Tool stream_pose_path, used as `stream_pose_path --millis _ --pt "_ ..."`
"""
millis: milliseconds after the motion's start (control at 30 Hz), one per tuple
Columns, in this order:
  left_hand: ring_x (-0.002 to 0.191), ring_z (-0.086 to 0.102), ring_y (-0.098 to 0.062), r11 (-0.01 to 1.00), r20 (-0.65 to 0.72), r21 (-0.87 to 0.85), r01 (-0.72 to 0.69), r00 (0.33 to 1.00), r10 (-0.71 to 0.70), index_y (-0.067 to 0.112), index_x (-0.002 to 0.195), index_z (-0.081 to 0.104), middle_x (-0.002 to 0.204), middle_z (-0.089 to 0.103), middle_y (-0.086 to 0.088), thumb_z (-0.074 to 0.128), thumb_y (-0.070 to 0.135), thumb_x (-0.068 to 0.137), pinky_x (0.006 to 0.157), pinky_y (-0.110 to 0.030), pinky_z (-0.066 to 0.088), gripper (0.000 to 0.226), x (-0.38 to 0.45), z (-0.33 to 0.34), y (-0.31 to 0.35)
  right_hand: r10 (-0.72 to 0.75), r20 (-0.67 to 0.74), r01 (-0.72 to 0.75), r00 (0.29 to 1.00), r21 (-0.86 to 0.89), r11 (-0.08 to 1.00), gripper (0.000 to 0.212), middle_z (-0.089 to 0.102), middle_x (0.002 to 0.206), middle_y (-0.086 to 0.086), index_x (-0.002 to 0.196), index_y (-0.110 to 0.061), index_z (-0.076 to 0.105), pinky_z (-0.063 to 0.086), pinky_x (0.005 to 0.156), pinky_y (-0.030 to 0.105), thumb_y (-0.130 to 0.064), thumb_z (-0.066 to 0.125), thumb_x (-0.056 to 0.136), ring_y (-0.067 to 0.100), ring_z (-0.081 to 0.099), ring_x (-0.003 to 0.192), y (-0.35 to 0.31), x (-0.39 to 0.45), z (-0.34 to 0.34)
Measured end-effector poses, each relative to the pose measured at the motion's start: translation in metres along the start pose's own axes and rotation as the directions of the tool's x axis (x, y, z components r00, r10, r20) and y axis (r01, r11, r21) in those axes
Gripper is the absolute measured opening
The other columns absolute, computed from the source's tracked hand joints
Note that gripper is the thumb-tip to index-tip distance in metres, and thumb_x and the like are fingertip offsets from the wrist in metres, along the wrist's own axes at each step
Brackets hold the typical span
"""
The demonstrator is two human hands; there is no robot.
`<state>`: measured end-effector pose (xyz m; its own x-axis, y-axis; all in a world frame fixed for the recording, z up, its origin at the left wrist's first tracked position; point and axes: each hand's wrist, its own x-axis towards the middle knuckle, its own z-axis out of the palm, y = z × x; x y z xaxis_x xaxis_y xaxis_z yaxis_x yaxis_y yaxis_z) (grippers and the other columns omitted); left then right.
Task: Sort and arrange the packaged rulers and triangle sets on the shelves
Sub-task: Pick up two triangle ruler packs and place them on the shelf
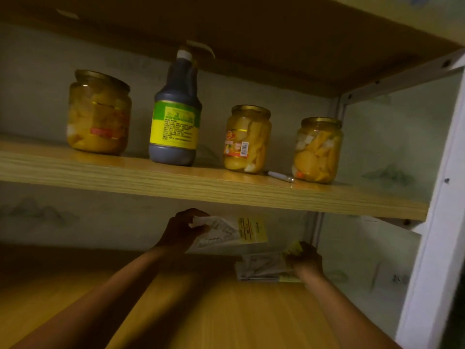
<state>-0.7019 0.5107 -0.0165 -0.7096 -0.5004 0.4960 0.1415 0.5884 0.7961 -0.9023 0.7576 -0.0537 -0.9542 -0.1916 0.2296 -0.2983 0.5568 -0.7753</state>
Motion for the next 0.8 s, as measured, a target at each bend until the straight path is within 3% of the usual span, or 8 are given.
stream_pose_path --millis 100,200,333,433,533,600,700,800 --pt "0.087 0.065 -0.01 1.0 0.034 0.006 -0.005 0.999 0.005 0.04 0.089 0.064 0.094 0.065 0.013 0.068 0.021 0.086 0.071 -0.026 0.054 0.02 0.002 0.013 -0.004 -0.046 -0.012 0.044 0.999 -0.118 0.992 0.052 0.055 0.137 0.015 0.137 -0.012 0.048 0.046 0.092 0.028 -0.023 0.066 0.089 0.031 0.054 0.124 0.008 0.004 0.005" --pt "0.093 0.064 -0.011 0.988 0.049 0.151 0.014 0.999 -0.021 0.024 0.101 0.068 0.089 0.062 0.011 0.062 0.024 0.091 0.072 -0.017 0.046 0.012 0.002 0.029 -0.009 -0.102 -0.027 0.093 0.994 -0.229 0.969 0.06 0.053 0.138 0.017 0.144 -0.005 0.038 0.046 0.096 0.032 -0.021 0.063 0.091 0.033 0.051 0.127 0.013 0.003 0.01" --pt "0.087 0.061 -0.001 0.988 0.059 0.152 -0.002 0.998 -0.007 0.034 0.096 0.066 0.087 0.06 0.02 0.063 0.029 0.089 0.057 -0.003 0.042 0.009 -0.001 0.047 -0.009 -0.119 0.072 0.137 0.99 -0.379 0.915 0.07 0.053 0.136 0.012 0.146 -0.011 0.033 0.051 0.093 0.034 -0.033 0.065 0.087 0.029 0.053 0.124 0.021 0.005 0.015" --pt "0.087 0.06 -0.003 0.979 0.06 0.202 0.034 0.997 -0.047 0.035 0.092 0.065 0.085 0.059 0.016 0.062 0.033 0.089 0.05 -0.004 0.04 0.005 0.001 0.056 -0.007 -0.126 0.074 0.146 0.989 -0.457 0.877 0.069 0.058 0.122 0.009 0.135 -0.012 0.041 0.055 0.08 0.032 -0.043 0.069 0.08 0.024 0.06 0.108 0.028 0.006 0.011" --pt "0.083 0.057 0.0 0.984 0.083 0.174 0.029 0.996 -0.044 0.031 0.104 0.065 0.097 0.063 0.011 0.065 0.033 0.087 0.05 -0.004 0.042 0.018 0.003 0.067 -0.002 -0.164 0.066 0.175 0.984 -0.485 0.857 0.076 0.056 0.128 0.009 0.143 -0.008 0.036 0.053 0.089 0.033 -0.045 0.066 0.084 0.025 0.055 0.115 0.041 0.014 -0.004" --pt "0.086 0.06 -0.005 0.991 0.156 0.129 0.016 0.987 -0.036 0.03 0.105 0.064 0.1 0.064 0.007 0.067 0.031 0.086 0.056 -0.011 0.049 0.019 0.013 0.095 0.004 -0.142 -0.057 0.093 0.988 -0.514 0.853 0.069 0.057 0.124 0.008 0.141 -0.008 0.037 0.053 0.089 0.033 -0.043 0.062 0.087 0.023 0.055 0.112 0.058 0.014 -0.043" --pt "0.095 0.063 -0.013 0.995 0.195 0.086 0.042 0.979 -0.058 0.026 0.109 0.064 0.106 0.065 0.002 0.07 0.029 0.083 0.065 -0.024 0.057 0.027 0.018 0.11 0.006 -0.13 -0.025 0.102 0.991 -0.486 0.868 0.078 0.059 0.12 0.007 0.134 -0.011 0.039 0.052 0.078 0.027 -0.061 0.064 0.08 0.021 0.058 0.105 0.056 0.009 -0.074" --pt "0.101 0.058 -0.013 0.994 0.232 0.097 0.056 0.97 -0.077 0.021 0.115 0.06 0.111 0.06 0.001 0.071 0.026 0.083 0.072 -0.022 0.053 0.035 0.022 0.12 -0.004 -0.073 0.059 0.09 0.996 -0.378 0.921 0.091 0.061 0.116 0.004 0.132 -0.017 0.039 0.047 0.068 0.024 -0.076 0.064 0.067 0.018 0.061 0.098 0.039 -0.003 -0.089"
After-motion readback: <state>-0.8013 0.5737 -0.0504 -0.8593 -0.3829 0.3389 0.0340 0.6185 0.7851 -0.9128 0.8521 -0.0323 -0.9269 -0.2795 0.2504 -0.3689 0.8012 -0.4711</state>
